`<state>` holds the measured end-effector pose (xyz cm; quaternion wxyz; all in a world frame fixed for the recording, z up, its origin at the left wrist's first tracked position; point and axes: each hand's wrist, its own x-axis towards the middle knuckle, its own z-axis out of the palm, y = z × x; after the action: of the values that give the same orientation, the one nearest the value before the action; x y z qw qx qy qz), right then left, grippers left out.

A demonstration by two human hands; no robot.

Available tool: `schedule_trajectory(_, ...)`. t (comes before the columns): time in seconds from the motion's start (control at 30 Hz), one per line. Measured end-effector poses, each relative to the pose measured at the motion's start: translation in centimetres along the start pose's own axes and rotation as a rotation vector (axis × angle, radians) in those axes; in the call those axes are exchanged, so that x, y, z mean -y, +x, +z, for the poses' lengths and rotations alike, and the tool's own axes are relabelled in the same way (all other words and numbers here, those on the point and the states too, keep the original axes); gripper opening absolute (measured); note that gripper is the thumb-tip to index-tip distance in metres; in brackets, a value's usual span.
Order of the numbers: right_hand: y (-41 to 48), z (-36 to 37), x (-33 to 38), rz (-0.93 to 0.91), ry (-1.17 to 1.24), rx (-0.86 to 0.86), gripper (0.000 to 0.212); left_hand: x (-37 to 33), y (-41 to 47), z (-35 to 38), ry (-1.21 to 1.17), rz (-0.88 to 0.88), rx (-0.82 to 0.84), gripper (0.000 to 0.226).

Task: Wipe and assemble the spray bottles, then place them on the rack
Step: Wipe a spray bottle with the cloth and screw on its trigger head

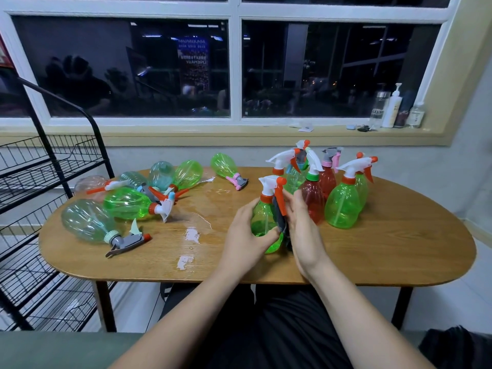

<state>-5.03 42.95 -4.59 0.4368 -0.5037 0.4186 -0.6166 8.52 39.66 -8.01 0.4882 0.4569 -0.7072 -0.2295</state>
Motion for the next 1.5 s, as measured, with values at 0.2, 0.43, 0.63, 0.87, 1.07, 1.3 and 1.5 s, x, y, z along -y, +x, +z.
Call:
schedule_trajectory(0.2, -0.6, -1.2, -2.5, 0.089, -0.236, -0.036, 0.090, -0.1, -0.1, 0.0, 0.021, -0.030, -0.002, 0.082)
schedule_trajectory(0.43, 0.3, -2.4, -2.4, 0.204, -0.029, -0.053, 0.075, -0.3, -0.2, -0.2, -0.131, -0.064, -0.111, 0.067)
schedule_trajectory(0.63, -0.5, -1.5, -2.1, 0.187, 0.048, -0.076, 0.051, -0.9, -0.3, -0.3, -0.313, -0.083, -0.184, 0.061)
schedule_trajectory(0.87, -0.4, -0.6, -0.7, 0.282, 0.370, -0.013, 0.071, -3.2, 0.0, 0.0, -0.485, -0.081, -0.154, 0.053)
schedule_trajectory(1.07, -1.3, -1.3, -0.9, 0.335, 0.480, 0.046, 0.084, -3.2, 1.3, -0.7, -0.340, -0.053, -0.193, 0.054)
schedule_trajectory(1.3, -0.5, -1.8, -0.4, 0.309, 0.485, 0.017, 0.083, -3.2, 0.2, -1.0, -0.255, -0.023, -0.136, 0.050)
schedule_trajectory(1.5, -1.6, -1.7, -1.2, 0.388, 0.529, 0.103, 0.073, -2.9, 1.8, -0.8, -0.257, -0.009, -0.106, 0.059)
